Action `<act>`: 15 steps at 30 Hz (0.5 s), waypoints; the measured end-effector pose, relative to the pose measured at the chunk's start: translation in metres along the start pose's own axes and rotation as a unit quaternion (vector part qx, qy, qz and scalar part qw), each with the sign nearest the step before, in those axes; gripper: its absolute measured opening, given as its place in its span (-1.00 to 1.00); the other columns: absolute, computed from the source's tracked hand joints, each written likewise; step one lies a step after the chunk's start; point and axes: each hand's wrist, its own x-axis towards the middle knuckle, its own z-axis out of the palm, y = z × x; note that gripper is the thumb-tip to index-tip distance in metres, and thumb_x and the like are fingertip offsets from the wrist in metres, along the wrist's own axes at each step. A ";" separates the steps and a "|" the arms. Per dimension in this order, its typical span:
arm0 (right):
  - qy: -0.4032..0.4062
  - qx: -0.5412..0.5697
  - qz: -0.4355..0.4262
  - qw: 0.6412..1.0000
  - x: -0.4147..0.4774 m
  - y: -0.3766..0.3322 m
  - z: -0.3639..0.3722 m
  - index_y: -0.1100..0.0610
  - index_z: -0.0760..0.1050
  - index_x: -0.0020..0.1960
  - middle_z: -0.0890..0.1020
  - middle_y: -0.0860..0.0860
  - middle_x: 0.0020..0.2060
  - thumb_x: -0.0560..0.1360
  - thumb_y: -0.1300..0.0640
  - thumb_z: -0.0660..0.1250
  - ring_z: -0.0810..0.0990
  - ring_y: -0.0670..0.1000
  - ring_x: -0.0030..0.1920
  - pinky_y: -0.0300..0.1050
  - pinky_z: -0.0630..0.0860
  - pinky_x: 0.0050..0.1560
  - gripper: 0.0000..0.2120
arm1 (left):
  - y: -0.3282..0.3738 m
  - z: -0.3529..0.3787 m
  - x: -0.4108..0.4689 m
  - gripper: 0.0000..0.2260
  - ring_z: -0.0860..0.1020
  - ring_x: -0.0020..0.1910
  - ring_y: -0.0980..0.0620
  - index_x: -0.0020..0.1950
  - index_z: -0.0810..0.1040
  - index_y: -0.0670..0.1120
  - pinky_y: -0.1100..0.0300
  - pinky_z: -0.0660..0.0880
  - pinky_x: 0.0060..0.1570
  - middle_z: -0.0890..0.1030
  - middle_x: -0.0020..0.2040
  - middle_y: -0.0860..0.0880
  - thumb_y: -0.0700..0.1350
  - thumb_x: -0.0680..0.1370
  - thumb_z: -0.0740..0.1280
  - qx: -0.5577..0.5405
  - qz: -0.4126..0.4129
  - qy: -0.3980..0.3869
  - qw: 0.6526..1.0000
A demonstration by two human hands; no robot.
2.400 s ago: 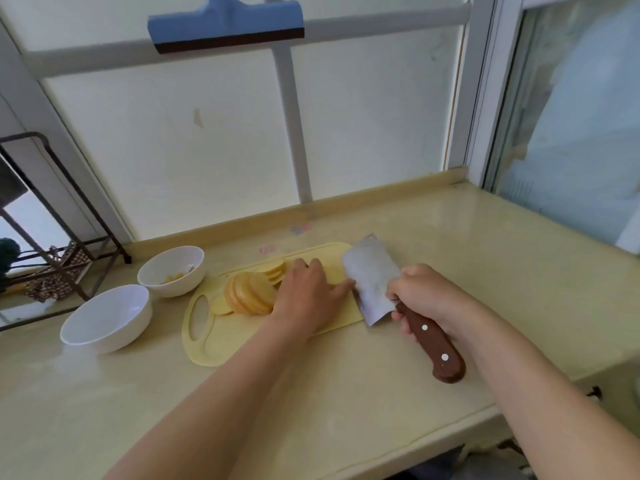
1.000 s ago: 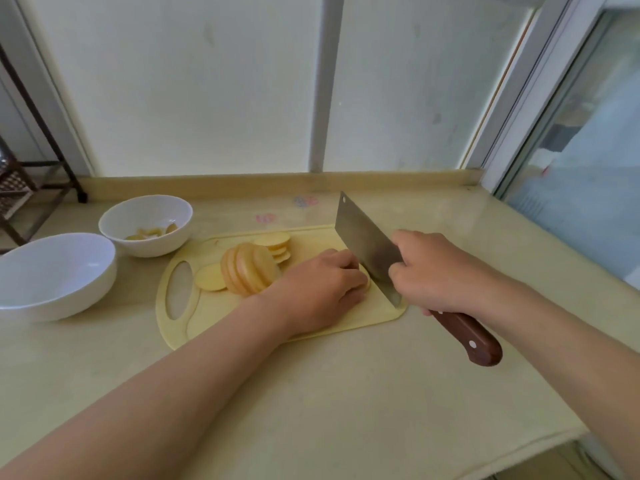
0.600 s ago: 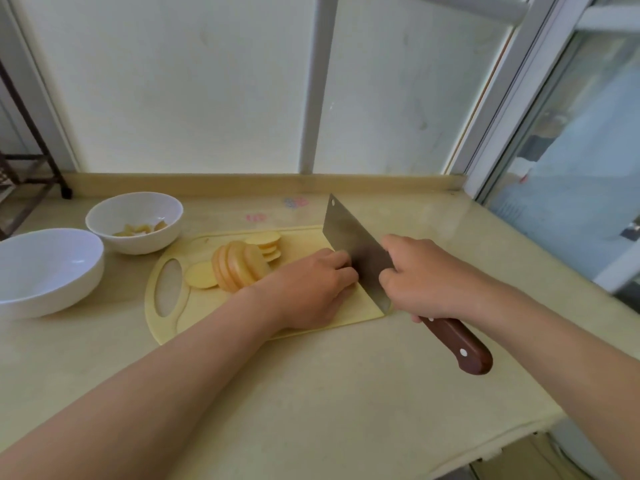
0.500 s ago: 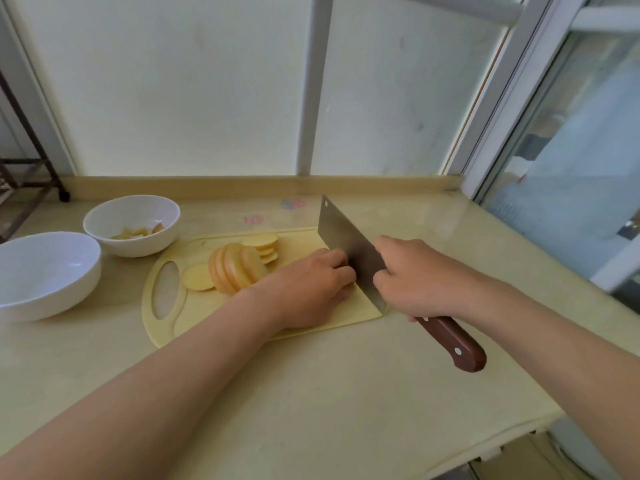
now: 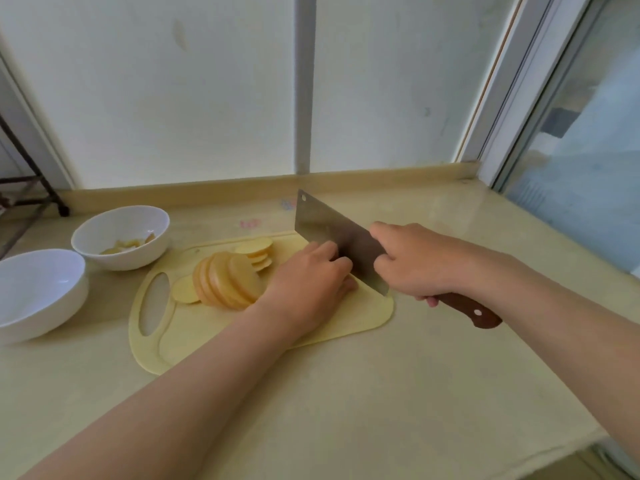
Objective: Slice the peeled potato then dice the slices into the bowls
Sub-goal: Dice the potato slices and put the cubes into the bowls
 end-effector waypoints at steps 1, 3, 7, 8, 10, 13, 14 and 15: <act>-0.001 -0.013 -0.006 1.000 -0.001 0.002 0.000 -0.02 0.28 -0.04 0.56 0.18 -0.20 0.63 0.15 0.08 0.57 0.10 -0.47 -0.03 0.58 -0.43 -0.89 | -0.002 0.002 0.000 -0.76 0.47 -0.13 -0.11 -0.06 0.61 -0.10 0.00 0.49 -0.15 0.50 -0.12 -0.07 0.04 0.58 0.27 -0.003 0.001 0.010 1.000; -0.007 -0.036 -0.008 0.999 -0.006 0.006 -0.001 -0.04 0.20 -0.14 0.56 0.18 -0.22 0.64 0.15 0.08 0.58 0.11 -0.46 -0.02 0.58 -0.42 -0.80 | -0.004 0.006 -0.001 -0.72 0.48 -0.17 -0.11 -0.11 0.62 -0.11 0.02 0.50 -0.20 0.51 -0.16 -0.07 0.05 0.57 0.24 -0.008 0.003 0.026 1.000; 0.005 -0.069 -0.013 0.998 -0.008 0.015 -0.001 0.07 0.24 -0.11 0.54 0.18 -0.20 0.63 0.15 0.08 0.65 0.23 -0.40 0.03 0.60 -0.42 -0.86 | -0.004 0.008 0.000 -0.62 0.48 -0.21 -0.09 -0.15 0.63 -0.10 0.05 0.49 -0.26 0.52 -0.18 -0.05 0.10 0.55 0.12 -0.006 0.009 0.043 0.999; 0.008 -0.073 -0.016 0.997 -0.008 0.015 -0.001 0.09 0.25 -0.10 0.52 0.17 -0.19 0.64 0.14 0.08 0.66 0.26 -0.37 0.05 0.61 -0.42 -0.86 | -0.004 0.009 -0.001 -0.63 0.48 -0.20 -0.09 -0.14 0.63 -0.09 0.05 0.50 -0.26 0.52 -0.17 -0.05 0.10 0.55 0.13 -0.005 0.010 0.042 0.999; 0.008 -0.078 -0.020 0.997 -0.008 0.015 -0.002 0.10 0.25 -0.10 0.50 0.14 -0.19 0.65 0.13 0.08 0.65 0.25 -0.35 0.05 0.61 -0.42 -0.85 | -0.004 0.008 -0.002 -0.69 0.48 -0.17 -0.08 -0.12 0.63 -0.08 0.03 0.51 -0.24 0.53 -0.15 -0.04 0.08 0.58 0.20 -0.006 0.006 0.037 0.999; 0.012 -0.088 -0.028 0.996 -0.009 0.015 -0.003 0.09 0.24 -0.10 0.49 0.13 -0.23 0.66 0.13 0.08 0.58 0.18 -0.39 -0.05 0.55 -0.48 -0.83 | -0.004 0.007 -0.003 -0.76 0.49 -0.13 -0.08 -0.07 0.64 -0.08 0.01 0.52 -0.20 0.54 -0.11 -0.04 0.05 0.59 0.28 -0.013 0.005 0.032 0.999; 0.014 -0.091 -0.030 0.995 -0.009 0.015 -0.003 0.09 0.24 -0.11 0.49 0.12 -0.24 0.66 0.13 0.08 0.55 0.15 -0.41 -0.07 0.52 -0.50 -0.83 | -0.003 0.006 -0.003 -0.76 0.49 -0.12 -0.07 -0.06 0.64 -0.08 0.01 0.52 -0.19 0.54 -0.10 -0.04 0.05 0.59 0.28 -0.014 0.007 0.031 0.999; 0.014 -0.092 -0.033 0.995 -0.009 0.015 -0.003 0.10 0.24 -0.11 0.48 0.12 -0.25 0.66 0.13 0.08 0.53 0.14 -0.43 -0.08 0.49 -0.51 -0.83 | -0.002 0.006 -0.003 -0.76 0.49 -0.11 -0.07 -0.04 0.64 -0.08 0.02 0.52 -0.18 0.54 -0.10 -0.03 0.05 0.59 0.28 -0.015 0.009 0.030 0.999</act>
